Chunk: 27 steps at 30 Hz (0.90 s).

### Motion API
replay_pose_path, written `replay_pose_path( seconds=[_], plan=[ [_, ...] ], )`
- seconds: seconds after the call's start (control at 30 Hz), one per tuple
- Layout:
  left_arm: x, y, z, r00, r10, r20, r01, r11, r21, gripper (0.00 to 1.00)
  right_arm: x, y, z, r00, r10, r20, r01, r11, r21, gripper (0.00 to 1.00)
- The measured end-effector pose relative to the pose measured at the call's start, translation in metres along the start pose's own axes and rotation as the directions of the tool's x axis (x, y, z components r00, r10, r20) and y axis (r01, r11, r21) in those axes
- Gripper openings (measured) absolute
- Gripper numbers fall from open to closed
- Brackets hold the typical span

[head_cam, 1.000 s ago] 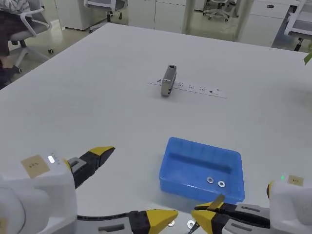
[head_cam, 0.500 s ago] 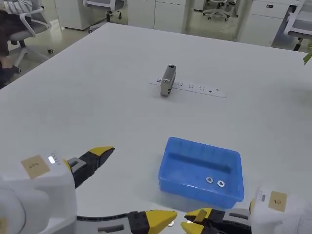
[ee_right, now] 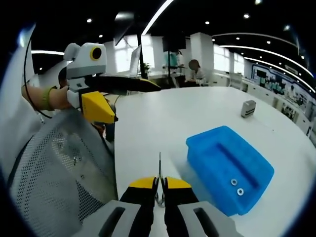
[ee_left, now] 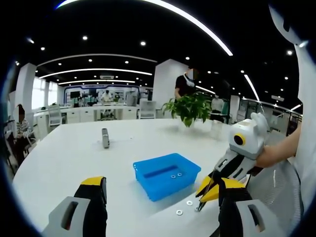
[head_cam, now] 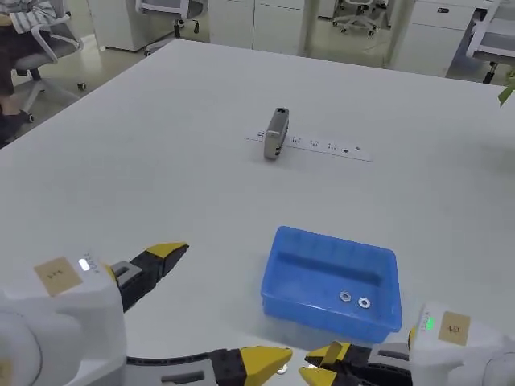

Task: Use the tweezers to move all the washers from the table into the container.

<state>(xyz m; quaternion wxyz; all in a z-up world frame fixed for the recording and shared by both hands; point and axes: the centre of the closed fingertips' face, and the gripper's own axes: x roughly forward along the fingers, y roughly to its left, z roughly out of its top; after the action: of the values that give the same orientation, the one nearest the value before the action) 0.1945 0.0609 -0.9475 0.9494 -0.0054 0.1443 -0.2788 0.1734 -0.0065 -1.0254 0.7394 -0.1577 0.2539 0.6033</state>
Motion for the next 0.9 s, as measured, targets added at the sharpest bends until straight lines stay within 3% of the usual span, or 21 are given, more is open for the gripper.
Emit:
replay_pose_path(
  seconds=[0.2, 0.47, 0.67, 0.9],
  plan=[
    [0.000, 0.001, 0.000, 1.0000, 0.002, 0.001, -0.002, 1.000, -0.001, 0.96, -0.009, -0.006, 0.016, 0.9995, 0.005, 0.033, -0.006, 1.000, 0.015, 0.02],
    [0.000, 0.000, -0.001, 1.0000, 0.001, -0.003, -0.001, 1.000, 0.001, 0.96, -0.017, -0.019, 0.029, 0.9980, -0.028, 0.057, 0.024, 0.998, 0.061, 0.02],
    [-0.001, 0.003, 0.001, 0.9999, 0.011, 0.008, -0.010, 1.000, -0.008, 0.96, -0.028, -0.034, 0.041, 0.9881, -0.099, 0.117, 0.072, 0.974, 0.217, 0.02],
    [-0.001, 0.002, 0.001, 0.9999, 0.006, 0.009, -0.006, 1.000, -0.005, 0.96, -0.034, -0.047, 0.046, 0.9837, -0.128, 0.126, 0.093, 0.963, 0.254, 0.02]
  ],
)
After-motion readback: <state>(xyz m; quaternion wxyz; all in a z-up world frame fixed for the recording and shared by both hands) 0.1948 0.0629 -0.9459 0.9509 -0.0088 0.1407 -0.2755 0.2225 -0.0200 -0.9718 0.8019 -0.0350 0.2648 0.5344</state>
